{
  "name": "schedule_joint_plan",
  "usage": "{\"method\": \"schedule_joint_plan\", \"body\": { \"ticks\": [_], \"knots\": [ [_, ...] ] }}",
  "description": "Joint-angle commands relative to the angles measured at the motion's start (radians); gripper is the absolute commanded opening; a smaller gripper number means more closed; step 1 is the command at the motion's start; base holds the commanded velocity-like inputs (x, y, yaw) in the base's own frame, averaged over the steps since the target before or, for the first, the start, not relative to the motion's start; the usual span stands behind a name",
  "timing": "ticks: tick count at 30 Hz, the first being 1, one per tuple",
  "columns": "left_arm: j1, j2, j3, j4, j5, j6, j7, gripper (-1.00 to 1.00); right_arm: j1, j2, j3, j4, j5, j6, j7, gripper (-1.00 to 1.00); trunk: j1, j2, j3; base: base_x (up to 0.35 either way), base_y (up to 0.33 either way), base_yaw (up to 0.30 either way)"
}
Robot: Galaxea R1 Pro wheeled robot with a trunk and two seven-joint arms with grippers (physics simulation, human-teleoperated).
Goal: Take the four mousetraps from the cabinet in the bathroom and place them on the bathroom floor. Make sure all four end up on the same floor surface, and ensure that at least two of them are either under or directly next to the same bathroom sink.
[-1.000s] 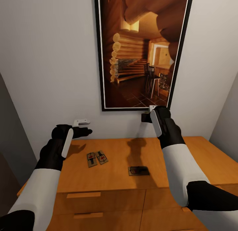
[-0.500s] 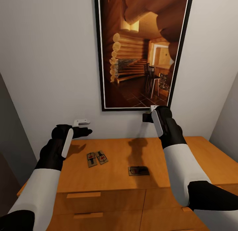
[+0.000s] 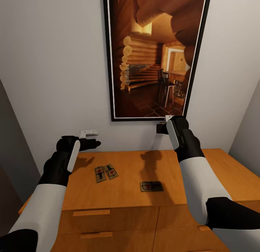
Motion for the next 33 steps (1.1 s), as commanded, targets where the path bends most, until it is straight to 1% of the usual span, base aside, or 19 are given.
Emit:
{"method": "schedule_joint_plan", "body": {
  "ticks": [1, 18, 26, 33],
  "knots": [
    [-0.001, -0.001, 0.003, -0.001, 0.005, 0.005, 0.0, 1.0, -0.001, 0.0, -0.002, 0.0, -0.007, 0.002, -0.008, -1.0, 0.0, -0.001, -0.001, 0.0, 0.0, 0.0],
    [-0.001, -0.001, 0.004, -0.001, 0.006, 0.005, -0.001, 1.0, -0.001, -0.001, -0.002, 0.007, -0.008, 0.002, -0.008, -1.0, 0.0, -0.001, -0.001, 0.0, 0.0, 0.0],
    [-0.001, -0.001, 0.004, -0.001, 0.007, 0.005, -0.001, 1.0, -0.001, -0.008, -0.004, 0.008, -0.01, 0.002, -0.008, -1.0, 0.0, -0.001, -0.001, -0.005, -0.001, 0.0],
    [-0.001, -0.001, 0.004, 0.001, 0.015, 0.006, -0.001, 1.0, -0.001, -0.01, -0.004, 0.007, -0.011, 0.002, -0.008, -1.0, 0.0, -0.001, -0.001, -0.206, -0.065, 0.0]
  ]
}}
